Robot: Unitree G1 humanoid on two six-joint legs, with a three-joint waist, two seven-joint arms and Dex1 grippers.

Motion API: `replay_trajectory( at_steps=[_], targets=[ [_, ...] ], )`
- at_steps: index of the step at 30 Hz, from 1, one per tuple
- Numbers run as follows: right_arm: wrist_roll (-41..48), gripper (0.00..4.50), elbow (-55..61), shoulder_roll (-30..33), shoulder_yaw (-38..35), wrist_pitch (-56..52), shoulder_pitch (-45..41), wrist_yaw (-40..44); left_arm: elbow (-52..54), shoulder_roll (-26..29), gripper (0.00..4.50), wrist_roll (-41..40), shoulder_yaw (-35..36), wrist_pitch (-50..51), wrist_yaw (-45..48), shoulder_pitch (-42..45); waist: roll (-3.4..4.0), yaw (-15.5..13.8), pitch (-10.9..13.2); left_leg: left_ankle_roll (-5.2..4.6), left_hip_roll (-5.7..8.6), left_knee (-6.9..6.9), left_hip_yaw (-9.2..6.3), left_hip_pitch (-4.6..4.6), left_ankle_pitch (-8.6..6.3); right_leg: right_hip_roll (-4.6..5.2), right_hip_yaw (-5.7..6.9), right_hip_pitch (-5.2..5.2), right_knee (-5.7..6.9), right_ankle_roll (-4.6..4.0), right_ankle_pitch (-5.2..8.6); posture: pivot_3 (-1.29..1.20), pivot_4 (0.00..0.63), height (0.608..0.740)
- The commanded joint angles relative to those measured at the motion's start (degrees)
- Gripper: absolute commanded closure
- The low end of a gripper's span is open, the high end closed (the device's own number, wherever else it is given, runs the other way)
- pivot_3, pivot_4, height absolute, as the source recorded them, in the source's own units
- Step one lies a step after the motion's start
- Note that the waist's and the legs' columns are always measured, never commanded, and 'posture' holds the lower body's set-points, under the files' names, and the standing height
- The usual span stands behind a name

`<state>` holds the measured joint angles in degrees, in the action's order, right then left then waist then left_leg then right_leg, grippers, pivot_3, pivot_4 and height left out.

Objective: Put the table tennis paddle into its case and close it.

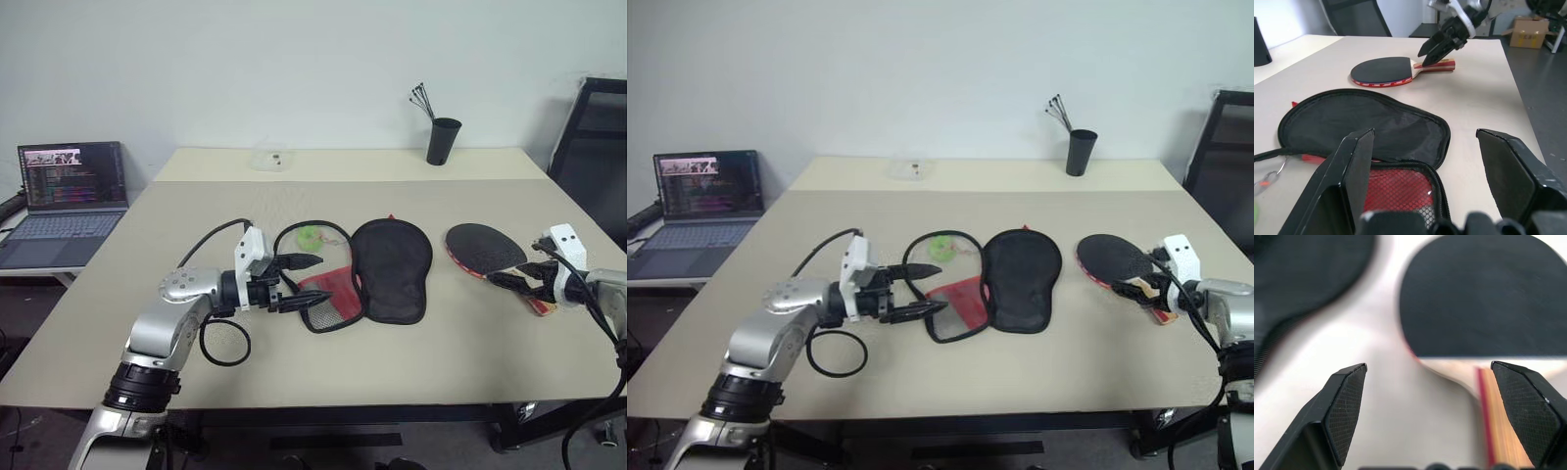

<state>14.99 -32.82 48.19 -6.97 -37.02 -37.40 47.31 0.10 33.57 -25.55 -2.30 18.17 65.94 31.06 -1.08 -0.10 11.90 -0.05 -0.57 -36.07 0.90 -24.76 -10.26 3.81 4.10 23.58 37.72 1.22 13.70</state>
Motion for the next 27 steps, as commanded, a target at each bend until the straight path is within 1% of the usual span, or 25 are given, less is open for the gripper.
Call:
replay_trajectory(
  at_steps=[1,7,14,17,22,25,26,27],
  targets=[
    [-2.1,0.03,-5.2,-0.3,0.0,4.6,-3.2,-0.7,0.0,0.0,0.87,0.0,0.2,-1.2,1.0,2.1,0.0,0.1,0.0,0.0,0.0,0.0,0.04,0.0,0.0,-0.01,0.0,0.0,0.0,0.0,0.0,0.0,0.15,0.74],
    [-5.4,0.03,-17.4,-2.0,1.0,10.3,-7.7,-1.8,-0.6,0.1,0.87,0.3,0.2,-1.3,1.6,3.3,-0.01,0.2,0.0,0.0,-0.01,-0.01,0.18,0.01,0.0,-0.03,-0.06,0.0,0.01,0.02,-0.02,0.0,0.15,0.74],
    [-8.6,0.03,-26.1,-3.9,1.5,14.8,-11.2,-3.9,-0.1,0.3,0.87,0.4,0.4,-1.0,1.4,3.1,-0.02,0.2,0.0,0.0,-0.03,-0.03,0.42,0.08,0.0,-0.04,-0.21,-0.02,0.01,0.1,-0.09,0.0,0.15,0.74],
    [-9.4,0.65,-27.8,-4.2,1.4,15.3,-11.9,-4.9,0.4,0.7,0.87,0.3,0.7,-0.9,1.2,2.7,-0.02,0.2,0.0,0.0,-0.03,-0.05,0.56,0.13,0.0,-0.04,-0.27,-0.02,0.01,0.12,-0.15,0.0,0.15,0.74],
    [-10.0,2.35,-28.8,-4.4,0.9,15.5,-12.1,-6.7,1.2,1.1,0.87,0.2,1.2,-0.7,0.7,1.7,-0.03,0.2,0.0,0.0,-0.04,-0.04,0.6,0.13,0.0,-0.04,-0.33,-0.02,-0.02,0.12,-0.16,0.0,0.15,0.74],
    [-9.4,3.3,-27.5,-4.2,-0.1,15.4,-12.1,-8.6,1.8,1.4,0.87,0.1,1.6,-0.5,0.2,1.1,-0.04,0.2,0.0,0.0,-0.04,-0.06,0.6,0.16,0.0,-0.04,-0.33,-0.06,-0.01,0.11,-0.18,0.0,0.15,0.74],
    [-9.3,3.41,-26.8,-4.1,-0.4,15.3,-12.1,-9.4,2.1,1.4,0.87,0.0,1.8,-0.4,0.0,0.8,-0.04,0.2,0.0,0.0,-0.04,-0.08,0.6,0.17,0.0,-0.04,-0.33,-0.06,-0.01,0.1,-0.21,0.0,0.15,0.74],
    [-9.1,3.41,-26.0,-4.0,-0.7,15.4,-12.1,-10.0,2.3,1.5,0.87,-0.1,1.9,-0.3,-0.2,0.6,-0.04,0.2,0.0,0.0,-0.04,-0.1,0.61,0.17,0.0,-0.03,-0.33,-0.06,-0.01,0.1,-0.22,0.0,0.15,0.74]
  ],
)
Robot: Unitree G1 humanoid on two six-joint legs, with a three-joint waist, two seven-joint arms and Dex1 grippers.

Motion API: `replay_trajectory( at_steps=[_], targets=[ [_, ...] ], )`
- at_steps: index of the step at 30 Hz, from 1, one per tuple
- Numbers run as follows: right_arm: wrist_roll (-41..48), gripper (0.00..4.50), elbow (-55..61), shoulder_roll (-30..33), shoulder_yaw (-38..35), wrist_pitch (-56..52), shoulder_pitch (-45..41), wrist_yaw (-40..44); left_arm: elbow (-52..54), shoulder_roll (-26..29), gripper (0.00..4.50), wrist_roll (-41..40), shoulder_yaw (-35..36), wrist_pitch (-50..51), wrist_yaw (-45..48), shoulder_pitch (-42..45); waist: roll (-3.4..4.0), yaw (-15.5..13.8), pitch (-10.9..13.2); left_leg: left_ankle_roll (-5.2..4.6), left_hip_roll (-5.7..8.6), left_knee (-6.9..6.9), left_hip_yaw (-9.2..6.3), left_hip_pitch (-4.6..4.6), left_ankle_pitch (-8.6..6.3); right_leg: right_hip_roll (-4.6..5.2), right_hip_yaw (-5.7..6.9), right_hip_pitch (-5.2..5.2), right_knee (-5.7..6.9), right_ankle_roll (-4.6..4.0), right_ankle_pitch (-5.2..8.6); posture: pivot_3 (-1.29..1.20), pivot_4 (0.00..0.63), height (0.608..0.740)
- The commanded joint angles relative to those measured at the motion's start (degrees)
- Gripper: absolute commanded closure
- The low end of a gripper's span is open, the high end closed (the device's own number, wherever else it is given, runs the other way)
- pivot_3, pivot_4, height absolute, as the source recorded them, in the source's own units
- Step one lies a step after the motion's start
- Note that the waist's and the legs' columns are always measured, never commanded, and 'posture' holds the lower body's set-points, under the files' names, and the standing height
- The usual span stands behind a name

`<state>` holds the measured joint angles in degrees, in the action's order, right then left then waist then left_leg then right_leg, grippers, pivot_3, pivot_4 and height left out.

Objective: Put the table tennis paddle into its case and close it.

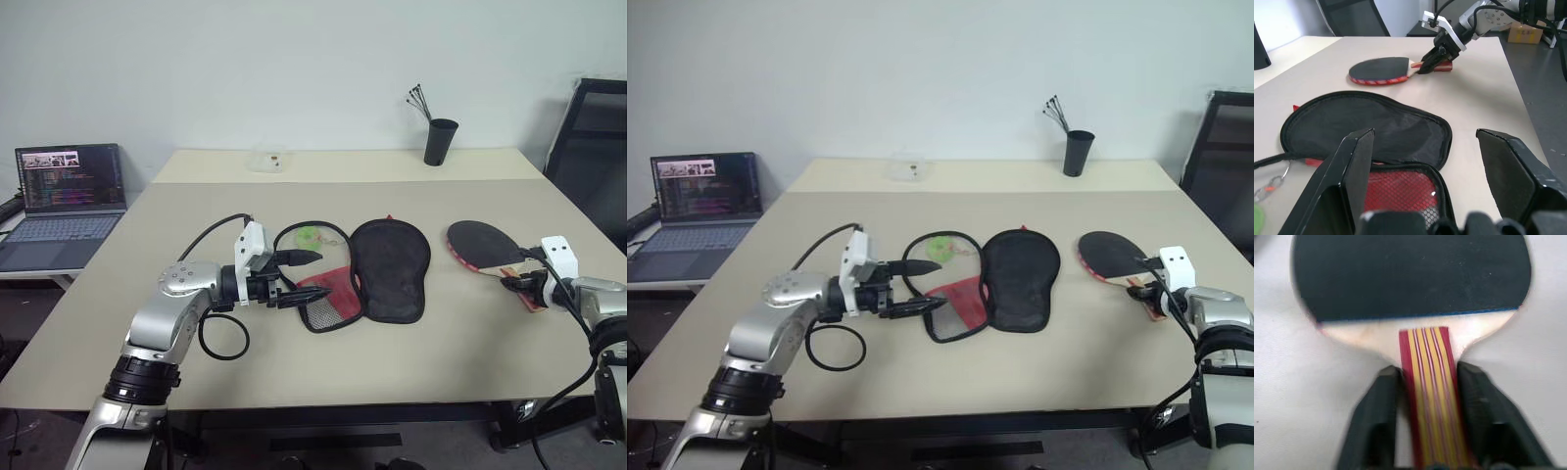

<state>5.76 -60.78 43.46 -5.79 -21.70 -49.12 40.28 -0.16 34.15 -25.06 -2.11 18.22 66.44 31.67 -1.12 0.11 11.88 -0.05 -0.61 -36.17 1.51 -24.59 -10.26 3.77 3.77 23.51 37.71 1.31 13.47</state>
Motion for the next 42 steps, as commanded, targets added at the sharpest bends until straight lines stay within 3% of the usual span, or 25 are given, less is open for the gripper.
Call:
replay_trajectory(
  at_steps=[1,4,9,14,19,24,42],
  targets=[
    [0.4,3.41,3.6,0.9,-2.3,-0.1,-0.2,-3.9,2.9,1.0,0.87,-0.6,2.0,-0.2,-1.0,-0.5,0.0,0.0,0.0,0.0,0.01,-0.01,0.02,0.0,0.0,0.0,-0.01,0.0,0.0,0.0,-0.01,0.0,0.15,0.74],
    [2.2,3.41,12.0,0.6,-4.1,-3.5,1.2,-6.0,3.7,1.3,0.87,-0.9,2.9,-0.1,-2.0,-1.9,0.02,0.0,0.0,0.0,0.02,0.0,0.02,0.0,0.0,0.02,-0.04,0.04,0.0,0.0,-0.03,0.0,0.15,0.74],
    [8.0,3.41,39.1,-4.5,-9.0,-19.6,8.0,-12.5,4.6,1.6,0.87,-1.2,3.7,0.2,-2.8,-3.3,0.02,0.2,0.0,0.0,-0.11,0.1,0.02,-0.12,0.0,-0.04,-0.15,0.34,0.07,0.0,-0.03,0.0,0.15,0.74],
    [13.2,3.41,62.2,-16.9,-12.3,-35.4,12.2,-23.4,5.4,1.1,0.87,-1.3,3.6,0.6,-3.6,-4.0,0.03,0.1,0.0,0.01,-0.25,0.09,-0.03,-0.13,0.0,-0.19,-0.17,0.48,0.27,-0.01,-0.03,0.0,0.15,0.74],
    [14.5,3.41,75.6,-31.8,-11.2,-44.8,14.9,-33.7,5.9,0.7,0.87,-1.4,3.1,0.7,-4.1,-4.2,0.03,0.0,0.0,0.01,-0.24,0.08,-0.03,-0.19,0.0,-0.2,-0.22,0.55,0.27,-0.03,-0.04,0.0,0.15,0.74],
    [13.3,3.41,77.6,-40.8,-9.2,-45.5,15.6,-39.2,5.9,0.4,0.87,-1.3,2.8,0.8,-4.2,-4.1,0.03,0.0,0.0,0.01,-0.2,0.08,-0.02,-0.22,0.0,-0.19,-0.24,0.57,0.24,-0.04,-0.05,0.0,0.15,0.74],
    [10.5,3.41,68.4,-43.4,-5.5,-39.1,15.7,-42.3,6.7,-0.1,0.87,-1.1,2.7,0.6,-4.9,-4.9,0.02,0.0,0.0,0.0,-0.24,0.08,-0.02,-0.21,0.0,-0.24,-0.24,0.57,0.24,-0.06,-0.05,0.0,0.15,0.74]
  ],
)
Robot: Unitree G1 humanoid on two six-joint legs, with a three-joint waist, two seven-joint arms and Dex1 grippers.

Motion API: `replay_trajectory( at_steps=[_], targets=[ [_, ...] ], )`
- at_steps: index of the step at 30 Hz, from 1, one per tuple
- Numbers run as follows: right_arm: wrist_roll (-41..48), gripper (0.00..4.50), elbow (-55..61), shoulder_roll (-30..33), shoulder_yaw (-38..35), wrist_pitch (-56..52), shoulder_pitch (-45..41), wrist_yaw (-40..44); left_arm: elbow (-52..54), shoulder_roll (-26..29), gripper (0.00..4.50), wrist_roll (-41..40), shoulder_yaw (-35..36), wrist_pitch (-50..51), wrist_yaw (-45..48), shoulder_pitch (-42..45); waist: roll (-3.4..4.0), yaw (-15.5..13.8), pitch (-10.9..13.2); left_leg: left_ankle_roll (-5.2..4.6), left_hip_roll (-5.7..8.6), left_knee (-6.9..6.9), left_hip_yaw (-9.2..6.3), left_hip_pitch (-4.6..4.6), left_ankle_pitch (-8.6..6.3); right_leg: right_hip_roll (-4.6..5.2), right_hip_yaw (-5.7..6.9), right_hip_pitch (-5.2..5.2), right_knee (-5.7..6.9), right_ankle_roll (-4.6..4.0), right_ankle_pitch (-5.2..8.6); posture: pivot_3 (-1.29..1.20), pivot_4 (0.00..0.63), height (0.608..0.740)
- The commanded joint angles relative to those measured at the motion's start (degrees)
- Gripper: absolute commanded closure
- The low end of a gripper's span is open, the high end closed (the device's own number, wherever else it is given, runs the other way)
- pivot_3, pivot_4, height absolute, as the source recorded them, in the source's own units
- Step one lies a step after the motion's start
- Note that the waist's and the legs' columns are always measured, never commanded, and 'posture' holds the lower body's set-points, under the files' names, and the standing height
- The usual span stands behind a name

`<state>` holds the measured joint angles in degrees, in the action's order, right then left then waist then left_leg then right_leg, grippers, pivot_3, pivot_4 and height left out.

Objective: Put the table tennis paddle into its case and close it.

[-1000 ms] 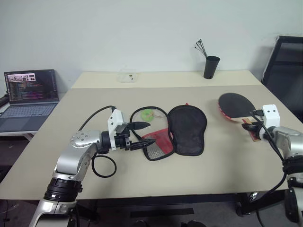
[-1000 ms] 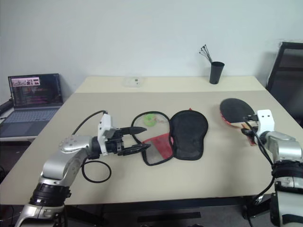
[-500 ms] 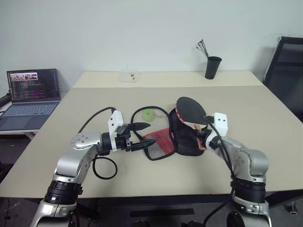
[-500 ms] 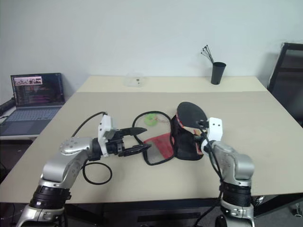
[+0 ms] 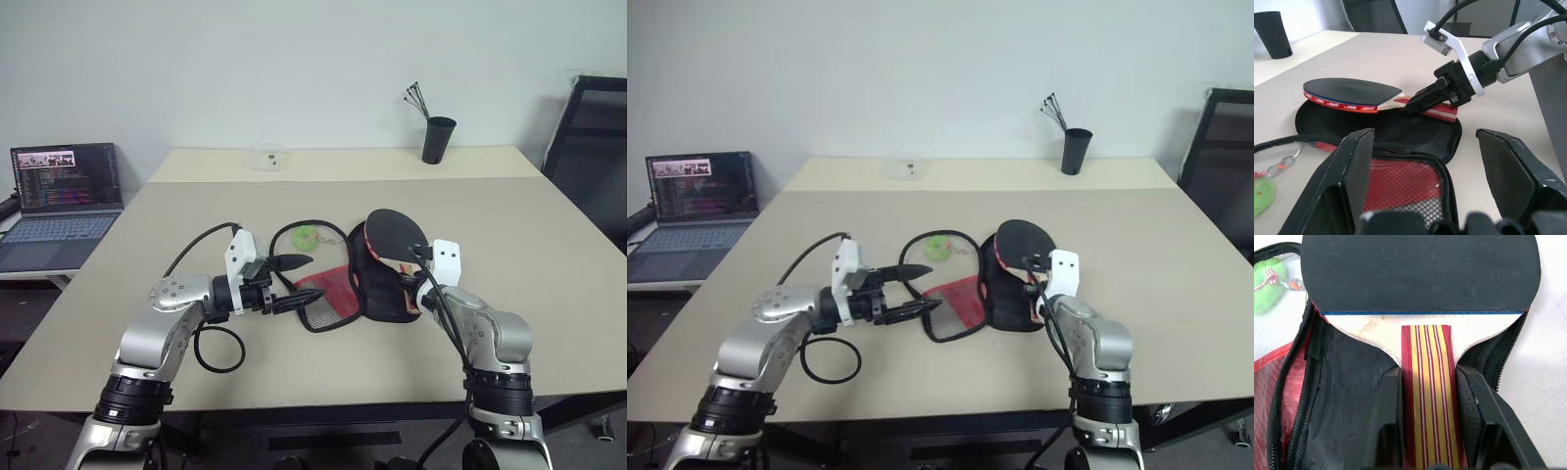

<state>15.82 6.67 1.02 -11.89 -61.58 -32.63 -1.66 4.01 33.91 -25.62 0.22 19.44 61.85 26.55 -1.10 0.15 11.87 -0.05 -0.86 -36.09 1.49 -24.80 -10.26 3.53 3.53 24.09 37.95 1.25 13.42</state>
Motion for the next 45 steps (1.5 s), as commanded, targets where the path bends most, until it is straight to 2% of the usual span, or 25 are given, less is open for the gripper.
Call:
replay_trajectory(
  at_steps=[1,7,9,10,17,32,36,41,45],
  targets=[
    [0.6,3.41,0.9,-1.3,0.6,0.5,-0.8,-0.4,2.6,0.1,0.87,-0.5,0.4,-0.6,-0.4,0.2,-0.01,0.0,0.0,0.0,-0.01,0.0,0.0,0.0,0.0,-0.01,0.0,0.0,0.0,0.0,0.0,0.0,0.15,0.74],
    [1.1,3.41,2.1,-2.8,0.6,-0.3,-0.6,-1.0,2.8,0.2,0.87,-0.5,0.5,-0.4,-0.6,0.0,-0.02,0.0,0.0,0.0,-0.02,0.0,0.0,0.0,0.0,-0.02,0.01,0.0,0.0,0.0,0.0,0.0,0.15,0.74],
    [0.9,2.69,2.2,-3.3,0.6,-0.4,-0.3,-1.6,2.9,0.1,0.87,-0.5,0.4,-0.5,-0.7,0.0,-0.02,0.1,0.0,0.0,-0.02,0.0,0.0,0.0,0.0,-0.02,0.0,0.0,-0.01,0.0,0.0,0.0,0.15,0.74],
    [0.8,2.52,2.1,-3.5,0.6,-0.3,-0.2,-1.7,2.9,0.1,0.87,-0.4,0.4,-0.5,-0.7,0.0,-0.02,0.1,0.0,0.0,-0.03,0.01,0.0,0.0,0.0,-0.03,0.0,0.01,-0.01,0.0,0.0,0.0,0.15,0.74],
    [0.9,0.07,3.6,-3.1,2.5,-1.2,-0.6,-0.7,2.9,0.0,0.87,-0.4,0.4,-0.7,-1.0,-0.1,-0.02,0.1,0.0,0.0,-0.03,0.01,-0.01,0.0,0.0,-0.04,0.0,0.0,-0.02,-0.01,0.0,0.0,0.15,0.74],
    [3.5,0.07,9.0,-3.5,4.2,-6.2,1.2,2.7,2.8,-0.2,0.87,-0.4,0.5,-1.0,-1.4,-0.5,-0.02,0.0,0.0,0.0,-0.05,0.02,-0.02,0.0,0.0,-0.04,0.01,0.01,-0.03,-0.01,0.0,0.0,0.15,0.74],
    [3.7,0.07,9.8,-1.9,5.3,-6.8,1.4,4.0,2.7,0.0,0.87,-0.4,0.6,-0.9,-1.5,-0.5,-0.02,0.0,0.0,0.0,-0.05,0.02,-0.02,0.0,0.0,-0.04,0.02,0.01,-0.03,-0.01,0.0,0.0,0.15,0.74],
    [6.5,0.07,15.6,6.4,5.8,-10.1,1.4,9.9,2.0,0.2,0.87,-0.2,2.1,-1.2,-3.0,-1.3,-0.02,0.0,0.0,0.0,-0.04,0.02,-0.02,-0.01,0.0,-0.03,0.02,0.01,-0.06,-0.01,0.0,0.0,0.15,0.74],
    [12.8,0.07,21.4,15.8,7.5,-12.2,1.1,20.0,0.9,0.3,0.87,0.0,2.8,-1.7,-3.9,-1.7,-0.03,0.0,0.0,0.0,-0.04,0.03,-0.02,-0.01,-0.01,-0.02,0.04,0.0,-0.13,-0.01,0.01,0.0,0.15,0.74]
  ],
)
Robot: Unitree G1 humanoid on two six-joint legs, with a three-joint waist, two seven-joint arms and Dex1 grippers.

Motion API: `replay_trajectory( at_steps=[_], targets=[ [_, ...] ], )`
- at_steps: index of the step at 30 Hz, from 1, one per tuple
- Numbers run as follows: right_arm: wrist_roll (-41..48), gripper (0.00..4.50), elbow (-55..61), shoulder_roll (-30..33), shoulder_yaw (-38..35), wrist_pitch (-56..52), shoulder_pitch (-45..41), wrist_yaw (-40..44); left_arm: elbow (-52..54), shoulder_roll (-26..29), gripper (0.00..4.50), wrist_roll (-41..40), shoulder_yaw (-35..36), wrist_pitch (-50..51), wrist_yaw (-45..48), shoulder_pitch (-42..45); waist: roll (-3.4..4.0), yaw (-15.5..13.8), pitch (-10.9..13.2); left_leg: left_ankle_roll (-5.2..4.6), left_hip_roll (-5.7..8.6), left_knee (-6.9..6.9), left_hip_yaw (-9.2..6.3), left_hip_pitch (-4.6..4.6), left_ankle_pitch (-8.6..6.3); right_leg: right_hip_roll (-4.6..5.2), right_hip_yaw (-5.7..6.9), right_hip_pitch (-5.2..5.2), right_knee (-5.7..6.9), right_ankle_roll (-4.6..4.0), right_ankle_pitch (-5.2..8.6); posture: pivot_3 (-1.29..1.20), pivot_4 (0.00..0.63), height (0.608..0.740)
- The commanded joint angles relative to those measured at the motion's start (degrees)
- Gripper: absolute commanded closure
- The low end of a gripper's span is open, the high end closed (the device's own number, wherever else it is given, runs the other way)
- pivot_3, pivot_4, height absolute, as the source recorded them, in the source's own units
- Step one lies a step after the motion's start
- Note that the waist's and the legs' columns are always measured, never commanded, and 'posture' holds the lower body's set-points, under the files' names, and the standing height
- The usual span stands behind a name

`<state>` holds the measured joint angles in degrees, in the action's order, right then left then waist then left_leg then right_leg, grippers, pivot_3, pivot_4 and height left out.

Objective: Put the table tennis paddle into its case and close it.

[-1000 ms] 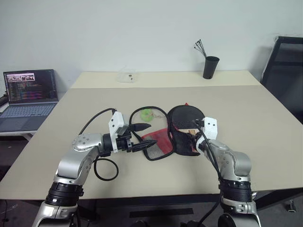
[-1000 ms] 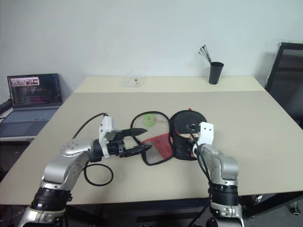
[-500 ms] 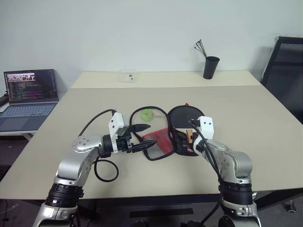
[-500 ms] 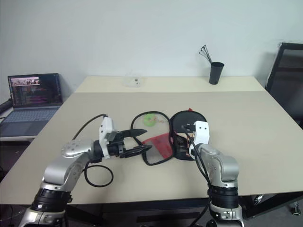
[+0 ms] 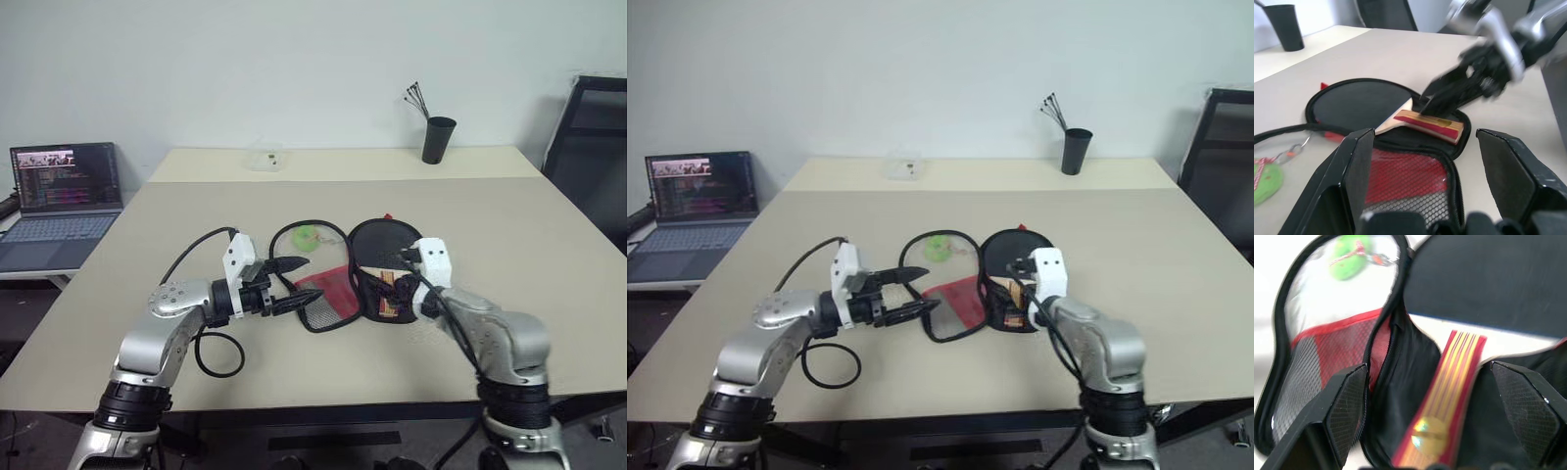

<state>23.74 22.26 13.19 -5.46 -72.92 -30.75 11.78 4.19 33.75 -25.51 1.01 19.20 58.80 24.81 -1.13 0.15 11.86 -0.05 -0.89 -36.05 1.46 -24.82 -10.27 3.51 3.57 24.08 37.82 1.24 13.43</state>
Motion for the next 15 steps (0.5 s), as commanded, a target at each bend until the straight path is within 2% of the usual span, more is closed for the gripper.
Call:
replay_trajectory(
  at_steps=[1,8,15],
  targets=[
    [6.4,0.07,7.2,6.2,1.5,-0.6,-1.1,9.2,0.2,0.4,0.87,0.2,2.2,-1.7,-1.2,0.0,0.0,0.0,0.0,0.0,-0.01,0.01,-0.01,0.0,0.0,0.0,0.01,0.0,-0.01,0.0,0.0,0.0,0.15,0.74],
    [12.6,0.07,8.4,17.1,-0.8,1.2,-4.0,19.3,-4.7,1.3,0.87,1.7,3.0,-3.6,-1.6,0.5,-0.02,0.0,0.0,0.0,-0.04,0.01,-0.01,0.0,0.0,-0.03,0.04,0.0,-0.04,0.0,0.0,0.0,0.15,0.74],
    [15.3,0.07,3.4,24.0,-4.7,2.8,-8.1,23.6,-8.4,2.1,0.87,2.6,3.1,-4.9,-1.4,1.1,-0.06,-0.1,0.0,0.02,-0.04,0.02,-0.01,-0.02,-0.01,-0.01,0.05,-0.01,-0.1,-0.01,0.0,0.0,0.15,0.74]
  ],
)
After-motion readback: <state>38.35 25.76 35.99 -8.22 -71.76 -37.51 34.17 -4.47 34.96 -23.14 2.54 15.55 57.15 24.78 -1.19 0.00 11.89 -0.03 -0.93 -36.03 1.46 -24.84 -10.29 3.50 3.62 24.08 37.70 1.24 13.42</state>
